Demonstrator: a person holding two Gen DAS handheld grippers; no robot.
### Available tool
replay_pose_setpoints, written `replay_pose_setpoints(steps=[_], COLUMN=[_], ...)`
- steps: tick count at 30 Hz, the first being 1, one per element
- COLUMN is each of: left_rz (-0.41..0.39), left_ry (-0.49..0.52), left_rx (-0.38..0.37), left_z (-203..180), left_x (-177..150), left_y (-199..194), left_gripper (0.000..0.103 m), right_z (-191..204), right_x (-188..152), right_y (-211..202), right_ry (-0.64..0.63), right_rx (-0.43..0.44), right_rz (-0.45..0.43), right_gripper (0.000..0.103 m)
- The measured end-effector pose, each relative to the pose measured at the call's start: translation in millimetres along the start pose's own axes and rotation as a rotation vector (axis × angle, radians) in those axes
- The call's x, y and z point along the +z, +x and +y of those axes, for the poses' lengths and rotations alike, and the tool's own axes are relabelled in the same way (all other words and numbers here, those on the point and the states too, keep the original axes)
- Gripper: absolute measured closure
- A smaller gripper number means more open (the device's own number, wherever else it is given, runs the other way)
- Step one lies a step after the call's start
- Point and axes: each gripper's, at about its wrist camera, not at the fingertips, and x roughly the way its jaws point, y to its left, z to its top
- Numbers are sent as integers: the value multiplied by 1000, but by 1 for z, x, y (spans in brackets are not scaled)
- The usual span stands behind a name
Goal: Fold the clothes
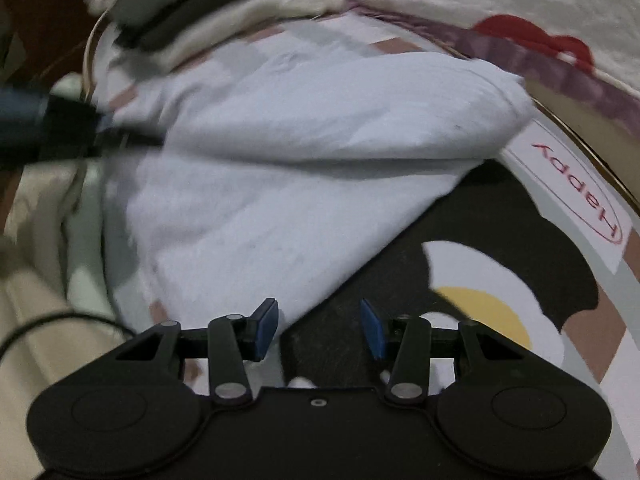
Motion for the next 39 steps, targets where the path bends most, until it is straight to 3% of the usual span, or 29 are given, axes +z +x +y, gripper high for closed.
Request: replay_pose_setpoints(steps=[3,6,9,13,17,20,25,27,29,31,34,39], left_rz=[-20,89,191,190,182,190,232,217,120,22,27,219], left_ry=[-33,-146,-208,-129,-91,-185,-427,-474,-547,-584,-543,-362], left_rx=[-56,-124,-111,-57,-47,-58,-69,-50,-9,-39,-124,-134], left_z=[3,22,39,31,24,38,74,85,101,112,104,61], left_x=[9,-1,-16,-17,-15,-17,-28,-28,-23,-17,-14,-20], left_y=[-12,3,22,28,16,14,15,9,-7,-23,-22,15], left_gripper=[93,92,91,91,91,91,88,87,90,90,88,85], right_z=[14,15,5,1,8,11,16,13,10,8,14,24], right_x=[-1,6,8,7,12,20,34,33,25,14,9,9], right_y=[2,-1,2,9,2,2,2,7,16,25,31,32], right_ry=[-69,-57,-15,14,-4,7,25,43,47,33,-23,-73], right_rx=[3,39,58,81,71,63,50,58,90,133,130,112], right_rz=[6,-29,-29,22,-11,-26,-51,-43,-28,-16,-5,15], right_gripper=[52,52,52,53,53,53,53,53,53,52,51,47])
